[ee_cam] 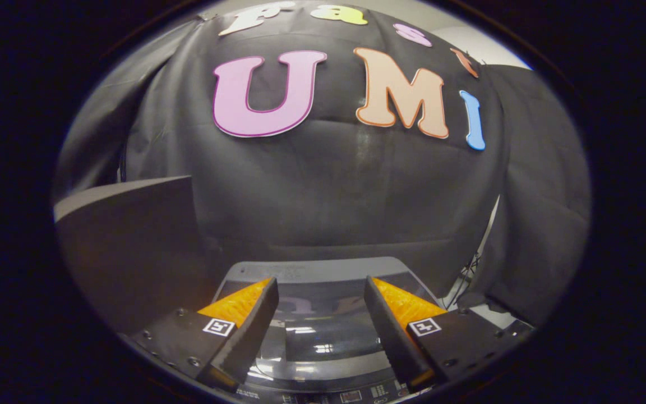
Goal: Put the clothes into the washing machine and then close the washing machine lid.
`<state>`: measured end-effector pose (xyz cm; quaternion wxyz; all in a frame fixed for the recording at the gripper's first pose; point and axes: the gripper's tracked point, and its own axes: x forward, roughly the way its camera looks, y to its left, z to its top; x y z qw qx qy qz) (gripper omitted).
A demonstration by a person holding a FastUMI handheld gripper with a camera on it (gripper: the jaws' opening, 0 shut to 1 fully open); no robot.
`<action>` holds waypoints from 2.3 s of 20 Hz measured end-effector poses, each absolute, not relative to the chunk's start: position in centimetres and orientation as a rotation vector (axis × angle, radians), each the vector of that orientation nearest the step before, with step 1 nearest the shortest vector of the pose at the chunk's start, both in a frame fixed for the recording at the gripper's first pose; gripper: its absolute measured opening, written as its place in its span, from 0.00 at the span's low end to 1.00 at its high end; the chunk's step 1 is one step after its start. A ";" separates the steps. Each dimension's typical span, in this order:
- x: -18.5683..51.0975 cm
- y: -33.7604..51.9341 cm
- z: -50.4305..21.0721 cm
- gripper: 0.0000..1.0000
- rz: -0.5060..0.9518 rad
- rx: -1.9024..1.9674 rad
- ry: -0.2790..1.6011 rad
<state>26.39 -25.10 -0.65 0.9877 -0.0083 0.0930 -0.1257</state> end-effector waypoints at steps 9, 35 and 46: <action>22.2 -22.6 -2.5 0.97 -0.234 -0.072 0.173; 8.3 -18.6 -2.0 0.98 -0.207 -0.100 0.015; 5.8 -16.2 -5.4 0.98 -0.200 -0.082 0.058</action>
